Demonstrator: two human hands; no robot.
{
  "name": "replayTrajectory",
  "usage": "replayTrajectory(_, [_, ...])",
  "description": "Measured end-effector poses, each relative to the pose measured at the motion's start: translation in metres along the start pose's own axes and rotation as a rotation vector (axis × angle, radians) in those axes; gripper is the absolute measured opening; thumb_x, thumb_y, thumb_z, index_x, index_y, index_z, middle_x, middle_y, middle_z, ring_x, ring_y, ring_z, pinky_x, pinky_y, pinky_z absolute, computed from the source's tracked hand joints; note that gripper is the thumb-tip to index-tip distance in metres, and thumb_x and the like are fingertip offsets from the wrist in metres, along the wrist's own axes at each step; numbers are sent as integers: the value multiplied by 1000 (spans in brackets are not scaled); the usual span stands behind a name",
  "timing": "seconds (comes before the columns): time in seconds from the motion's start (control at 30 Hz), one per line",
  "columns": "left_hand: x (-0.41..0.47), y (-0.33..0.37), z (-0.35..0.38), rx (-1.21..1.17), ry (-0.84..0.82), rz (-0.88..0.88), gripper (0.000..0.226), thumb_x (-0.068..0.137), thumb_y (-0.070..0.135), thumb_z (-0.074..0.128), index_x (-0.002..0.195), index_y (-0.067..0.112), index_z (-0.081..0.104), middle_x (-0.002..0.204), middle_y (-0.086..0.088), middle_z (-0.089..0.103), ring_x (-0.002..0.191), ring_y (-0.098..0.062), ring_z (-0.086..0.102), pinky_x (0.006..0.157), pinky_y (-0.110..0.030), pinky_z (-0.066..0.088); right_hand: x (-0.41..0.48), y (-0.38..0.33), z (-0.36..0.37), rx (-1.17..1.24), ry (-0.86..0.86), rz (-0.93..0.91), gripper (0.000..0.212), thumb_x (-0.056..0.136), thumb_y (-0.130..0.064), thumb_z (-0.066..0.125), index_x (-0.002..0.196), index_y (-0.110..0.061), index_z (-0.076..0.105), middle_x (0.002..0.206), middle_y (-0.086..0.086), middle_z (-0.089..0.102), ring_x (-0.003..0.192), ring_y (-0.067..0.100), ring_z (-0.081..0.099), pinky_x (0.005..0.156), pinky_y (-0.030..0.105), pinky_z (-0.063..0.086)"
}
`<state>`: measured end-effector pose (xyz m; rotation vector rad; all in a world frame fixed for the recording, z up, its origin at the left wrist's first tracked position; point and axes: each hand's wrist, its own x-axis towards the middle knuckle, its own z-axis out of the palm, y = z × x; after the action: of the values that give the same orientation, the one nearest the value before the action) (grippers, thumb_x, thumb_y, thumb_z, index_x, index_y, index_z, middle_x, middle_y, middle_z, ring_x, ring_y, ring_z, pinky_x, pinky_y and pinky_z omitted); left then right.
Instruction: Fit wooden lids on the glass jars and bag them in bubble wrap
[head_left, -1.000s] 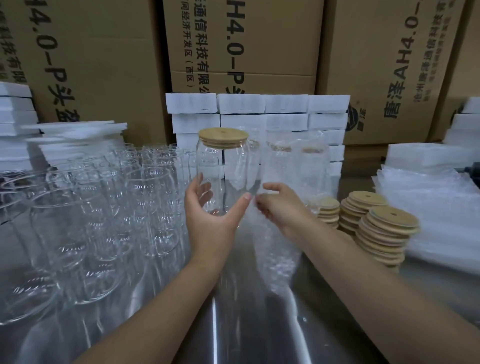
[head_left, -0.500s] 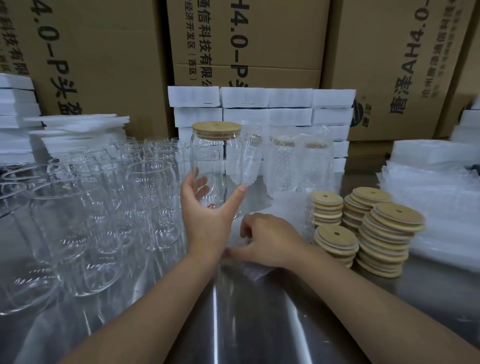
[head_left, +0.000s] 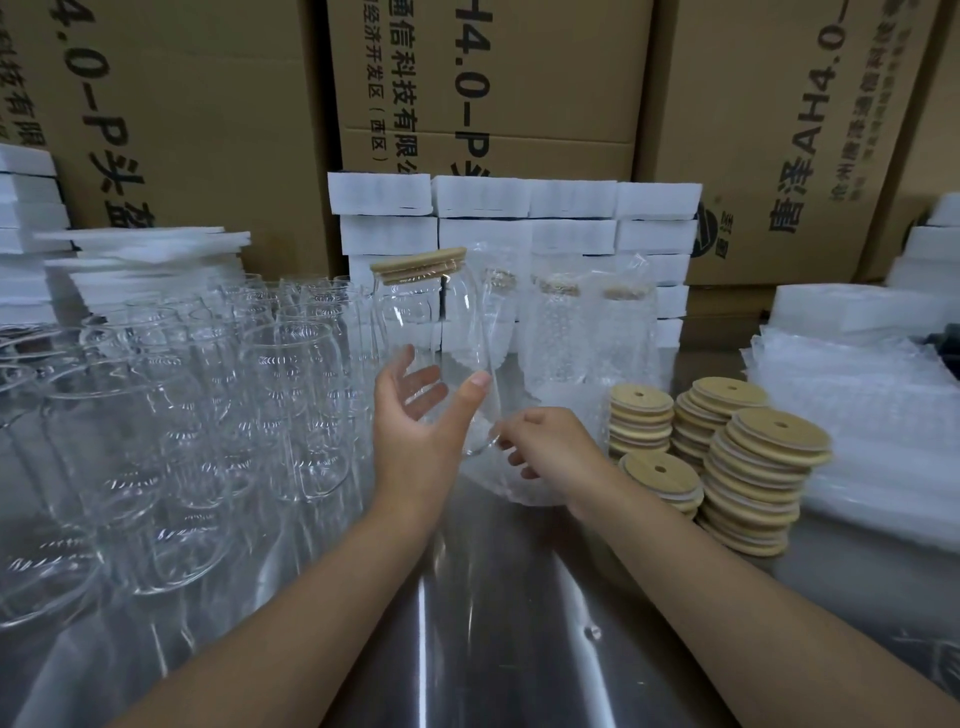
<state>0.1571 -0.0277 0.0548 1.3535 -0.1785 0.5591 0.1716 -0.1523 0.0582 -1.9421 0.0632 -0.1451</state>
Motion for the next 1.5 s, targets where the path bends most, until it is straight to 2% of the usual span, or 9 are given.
replayTrajectory(0.23, [-2, -2, -1, 65, -23, -44, 91, 55, 60, 78, 134, 36, 39, 118, 15, 54, 114, -4, 56, 89, -30, 51, 3, -6, -7, 183, 48, 66, 15, 81, -21, 50, 75, -11, 60, 77, 5, 61, 71, 19, 57, 69, 31, 48])
replayTrajectory(0.43, [0, -8, -3, 146, -53, -61, 86, 71, 40, 81, 143, 30, 34, 126, 8, 50, 117, -8, 51, 90, -26, 42, 2, -6, -5, 236, 1, 6, 16, 82, -19, 50, 73, -9, 59, 81, 7, 62, 78, 21, 60, 81, 37, 53])
replayTrajectory(0.57, [-1, -8, -1, 162, -122, -70, 86, 70, 58, 74, 142, 31, 35, 127, 8, 50, 120, -9, 51, 96, -29, 44, -4, -11, -1, 302, -36, -93, 23, 94, -29, 44, 87, -12, 59, 82, 2, 64, 66, 14, 63, 60, 27, 52])
replayTrajectory(0.7, [1, -9, 1, 81, -130, -156, 53, 95, 54, 42, 141, 28, 45, 140, 6, 50, 130, -11, 45, 113, -46, 35, -8, -7, 1, 174, -6, -252, 57, 80, -68, 48, 118, -26, 47, 108, -8, 60, 94, 18, 65, 78, 35, 53])
replayTrajectory(0.8, [3, -8, 1, 82, -146, -174, 39, 102, 35, 39, 136, 24, 53, 139, 7, 52, 130, -8, 45, 115, -41, 31, -11, -5, 2, 23, 90, -312, 82, 63, -70, 69, 128, -34, 34, 106, -19, 56, 101, 9, 59, 88, 34, 50])
replayTrajectory(0.97, [6, -3, 1, 132, -99, -79, 13, 96, 22, 56, 103, 29, 64, 116, 8, 61, 116, -8, 55, 94, -19, 40, -8, -4, -3, 19, 249, -328, 80, 55, -72, 70, 116, -37, 33, 98, -20, 57, 88, -1, 58, 73, 25, 46])
replayTrajectory(1.13, [5, -6, 0, 144, -57, -177, 30, 94, 28, 58, 122, 16, 59, 114, 3, 62, 105, -11, 59, 94, -31, 47, -8, -4, -2, 78, 373, -370, 81, 50, -75, 65, 114, -38, 32, 97, -20, 58, 77, -12, 57, 67, 21, 44])
replayTrajectory(1.3, [7, -5, 3, 5, -35, -395, 21, 96, 5, 45, 114, 14, 50, 77, -5, 60, 59, -14, 59, 53, -22, 53, -7, -4, -2, 69, 396, -388, 84, 50, -75, 64, 117, -38, 29, 102, -21, 54, 88, 5, 62, 78, 40, 55])
replayTrajectory(1.5, [6, -6, 0, 134, 1, -240, 27, 90, -1, 52, 112, 15, 54, 68, -2, 56, 55, -6, 55, 59, -17, 52, -8, -5, -2, 53, 410, -382, 83, 55, -70, 68, 120, -35, 30, 103, -21, 52, 92, 3, 56, 81, 39, 52])
